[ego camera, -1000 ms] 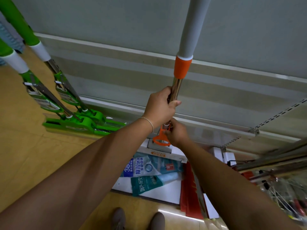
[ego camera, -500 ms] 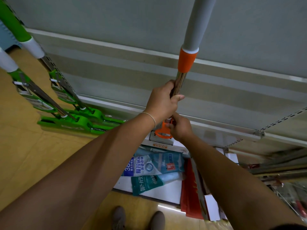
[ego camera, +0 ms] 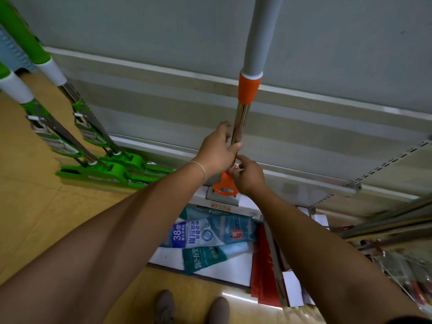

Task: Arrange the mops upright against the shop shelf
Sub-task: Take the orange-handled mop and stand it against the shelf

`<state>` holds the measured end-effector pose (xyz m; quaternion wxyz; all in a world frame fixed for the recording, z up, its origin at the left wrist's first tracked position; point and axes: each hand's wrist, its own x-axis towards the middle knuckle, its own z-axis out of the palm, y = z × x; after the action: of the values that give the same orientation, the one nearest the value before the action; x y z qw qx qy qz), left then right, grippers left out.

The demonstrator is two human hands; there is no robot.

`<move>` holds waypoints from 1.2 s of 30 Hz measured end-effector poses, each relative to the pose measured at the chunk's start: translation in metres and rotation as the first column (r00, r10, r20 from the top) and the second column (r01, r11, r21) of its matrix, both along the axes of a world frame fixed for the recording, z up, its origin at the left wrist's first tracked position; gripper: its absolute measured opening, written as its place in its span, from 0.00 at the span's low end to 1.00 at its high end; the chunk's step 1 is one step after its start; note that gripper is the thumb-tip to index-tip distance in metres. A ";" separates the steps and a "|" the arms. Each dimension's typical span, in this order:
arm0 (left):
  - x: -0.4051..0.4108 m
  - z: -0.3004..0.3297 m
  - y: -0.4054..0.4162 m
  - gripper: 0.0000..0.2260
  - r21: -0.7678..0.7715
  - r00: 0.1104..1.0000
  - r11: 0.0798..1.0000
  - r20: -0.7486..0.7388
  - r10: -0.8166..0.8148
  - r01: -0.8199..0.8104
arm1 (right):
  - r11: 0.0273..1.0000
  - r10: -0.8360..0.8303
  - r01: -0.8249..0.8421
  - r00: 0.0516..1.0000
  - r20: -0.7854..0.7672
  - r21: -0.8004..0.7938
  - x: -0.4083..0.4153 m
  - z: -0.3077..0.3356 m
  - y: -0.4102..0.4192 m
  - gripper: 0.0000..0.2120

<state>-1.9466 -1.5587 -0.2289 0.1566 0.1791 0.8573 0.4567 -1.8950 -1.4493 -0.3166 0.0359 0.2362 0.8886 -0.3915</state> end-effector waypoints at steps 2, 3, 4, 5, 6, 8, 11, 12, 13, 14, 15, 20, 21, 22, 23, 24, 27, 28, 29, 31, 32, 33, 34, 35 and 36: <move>0.004 -0.002 -0.009 0.28 -0.045 0.999 0.999 0.046 0.018 -0.016 | 1.000 -0.010 0.010 1.000 0.010 -0.005 0.004 0.007 0.000 0.26; 0.005 -0.002 -0.013 0.28 -0.069 0.998 0.997 0.053 0.021 -0.017 | 1.000 -0.014 0.014 1.000 0.011 -0.014 0.006 0.010 0.001 0.26; 0.007 -0.001 -0.017 0.27 -0.092 0.998 0.996 0.053 0.022 -0.017 | 1.000 -0.015 0.015 1.000 0.006 -0.019 0.009 0.013 0.001 0.26; 0.009 0.000 -0.021 0.26 -0.113 0.998 0.993 0.053 0.023 -0.017 | 1.000 -0.012 0.012 1.000 0.000 -0.014 0.012 0.016 0.001 0.25; 0.012 0.003 -0.023 0.25 -0.134 0.998 0.991 0.061 0.022 -0.013 | 1.000 -0.005 0.005 1.000 -0.011 0.001 0.015 0.020 0.001 0.25; 0.017 0.006 -0.028 0.25 -0.173 0.997 0.985 0.076 0.023 -0.010 | 0.999 0.011 -0.009 0.999 -0.038 0.047 0.020 0.027 0.002 0.24; 0.030 0.011 -0.033 0.24 -0.219 0.998 0.976 0.058 0.026 -0.013 | 0.996 0.035 -0.030 0.997 -0.068 0.084 0.031 0.040 0.002 0.24; 0.036 0.013 -0.034 0.24 -0.232 0.998 0.973 0.053 0.024 -0.011 | 0.996 0.038 -0.032 0.997 -0.073 0.084 0.035 0.045 0.001 0.24; 0.041 0.016 -0.036 0.24 -0.244 0.999 0.970 0.050 0.020 -0.007 | 0.996 0.039 -0.033 0.996 -0.081 0.084 0.039 0.050 0.000 0.24; 0.046 0.018 -0.037 0.24 -0.254 0.999 0.967 0.048 0.015 -0.002 | 0.996 0.040 -0.032 0.995 -0.093 0.085 0.043 0.054 0.000 0.23; 0.052 0.020 -0.039 0.23 -0.261 0.999 0.965 0.043 0.006 0.006 | 0.996 0.041 -0.031 0.994 -0.106 0.086 0.048 0.059 -0.001 0.23; 0.072 0.041 -0.047 0.23 -0.262 1.000 0.965 -0.018 -0.017 0.012 | 0.992 0.039 -0.020 0.988 -0.151 0.125 0.072 0.083 -0.003 0.23; 0.075 0.045 -0.049 0.22 -0.255 0.999 0.967 -0.036 -0.022 0.012 | 0.991 0.036 -0.015 0.986 -0.161 0.133 0.076 0.088 -0.003 0.23; 0.078 0.050 -0.050 0.22 -0.250 0.998 0.968 -0.051 -0.027 0.014 | 0.990 0.031 -0.007 0.985 -0.171 0.139 0.081 0.094 -0.004 0.23; 0.081 0.055 -0.051 0.22 -0.243 0.997 0.970 -0.065 -0.034 0.017 | 0.990 0.025 0.001 0.983 -0.181 0.143 0.086 0.099 -0.004 0.23; 0.086 0.059 -0.052 0.22 -0.233 0.996 0.972 -0.078 -0.039 0.020 | 0.990 0.017 0.010 0.982 -0.190 0.142 0.092 0.105 -0.005 0.23; 0.101 0.073 -0.057 0.20 -0.196 0.989 0.980 -0.132 -0.069 0.042 | 0.991 -0.010 0.039 0.977 -0.212 0.132 0.114 0.123 -0.008 0.23; 0.107 0.078 -0.059 0.19 -0.183 0.986 0.982 -0.145 -0.084 0.057 | 0.991 -0.020 0.048 0.977 -0.213 0.126 0.123 0.129 -0.009 0.24; 0.114 0.082 -0.062 0.18 -0.170 0.982 0.983 -0.157 -0.102 0.075 | 0.990 -0.031 0.059 0.976 -0.213 0.127 0.132 0.136 -0.009 0.24; 0.127 0.088 -0.065 0.17 -0.153 0.974 0.982 -0.178 -0.140 0.114 | 0.984 -0.047 0.082 0.976 -0.213 0.156 0.151 0.148 -0.008 0.24; 0.134 0.090 -0.066 0.17 -0.141 0.970 0.981 -0.187 -0.156 0.131 | 0.980 -0.053 0.092 0.976 -0.213 0.178 0.160 0.152 -0.006 0.24; 0.142 0.091 -0.066 0.18 -0.122 0.966 0.982 -0.196 -0.166 0.144 | 0.976 -0.054 0.097 0.976 -0.212 0.196 0.170 0.156 -0.006 0.24; 0.149 0.091 -0.065 0.18 -0.097 0.965 0.984 -0.199 -0.169 0.153 | 0.973 -0.059 0.103 0.976 -0.211 0.205 0.179 0.160 -0.006 0.24; 0.157 0.092 -0.065 0.19 -0.069 0.965 0.985 -0.201 -0.171 0.161 | 0.971 -0.066 0.112 0.975 -0.212 0.211 0.188 0.163 -0.006 0.24; 0.165 0.093 -0.063 0.19 -0.047 0.963 0.984 -0.205 -0.176 0.170 | 0.969 -0.077 0.124 0.973 -0.216 0.214 0.197 0.165 -0.007 0.24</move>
<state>-1.7814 -1.6215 -0.1361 0.1078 0.2976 0.8566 0.4075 -1.6983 -1.4561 -0.1514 -0.1036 0.2419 0.9131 -0.3113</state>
